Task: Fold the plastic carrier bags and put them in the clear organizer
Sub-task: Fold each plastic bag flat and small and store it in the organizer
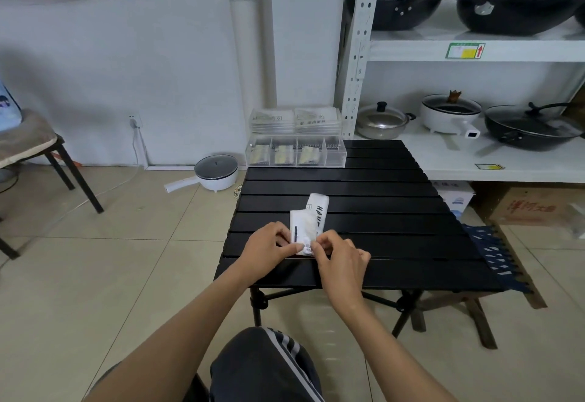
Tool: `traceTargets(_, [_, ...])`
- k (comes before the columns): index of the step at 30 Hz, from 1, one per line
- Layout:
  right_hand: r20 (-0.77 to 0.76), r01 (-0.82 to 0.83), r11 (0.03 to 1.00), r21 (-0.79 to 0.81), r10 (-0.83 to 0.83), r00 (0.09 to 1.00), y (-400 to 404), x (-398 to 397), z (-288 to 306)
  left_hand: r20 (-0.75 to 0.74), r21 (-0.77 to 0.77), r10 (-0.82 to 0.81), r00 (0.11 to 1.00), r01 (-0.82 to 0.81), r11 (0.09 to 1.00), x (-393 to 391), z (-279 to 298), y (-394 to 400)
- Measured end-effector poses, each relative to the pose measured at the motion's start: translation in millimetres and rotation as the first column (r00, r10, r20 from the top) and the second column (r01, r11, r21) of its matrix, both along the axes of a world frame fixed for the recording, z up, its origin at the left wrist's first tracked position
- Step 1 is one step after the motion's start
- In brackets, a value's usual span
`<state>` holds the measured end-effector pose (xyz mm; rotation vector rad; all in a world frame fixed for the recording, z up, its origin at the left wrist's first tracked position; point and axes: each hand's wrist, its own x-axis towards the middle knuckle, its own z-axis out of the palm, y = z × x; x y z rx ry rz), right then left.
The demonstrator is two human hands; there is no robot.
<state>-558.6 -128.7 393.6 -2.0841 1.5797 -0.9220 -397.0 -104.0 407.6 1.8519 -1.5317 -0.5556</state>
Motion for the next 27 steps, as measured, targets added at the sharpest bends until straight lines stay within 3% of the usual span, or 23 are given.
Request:
traceTargets(6, [0.011,0.011,1.0,-0.029,-0.011,1.0,3,-1,-3,-0.067,0.016,-0.039,0.997,0.04,0.999,3,-1,-2])
traceTargets(13, [0.017,0.059,0.998,-0.013,-0.059,0.998,3,4,0,0.116,0.013,0.02,0.993,-0.021,1.0,-12,4,-5])
traceTargets(19, [-0.024,0.077,0.997,-0.008,-0.077,0.997,0,8,-2,0.1,-0.027,0.162,0.982,-0.16,0.987,-17,-4,-7])
traceTargets(27, [-0.053,0.071,0.997,-0.007,-0.072,0.996,-1,9,-1,0.171,-0.007,0.156,0.973,-0.157,0.988,-22,-4,-7])
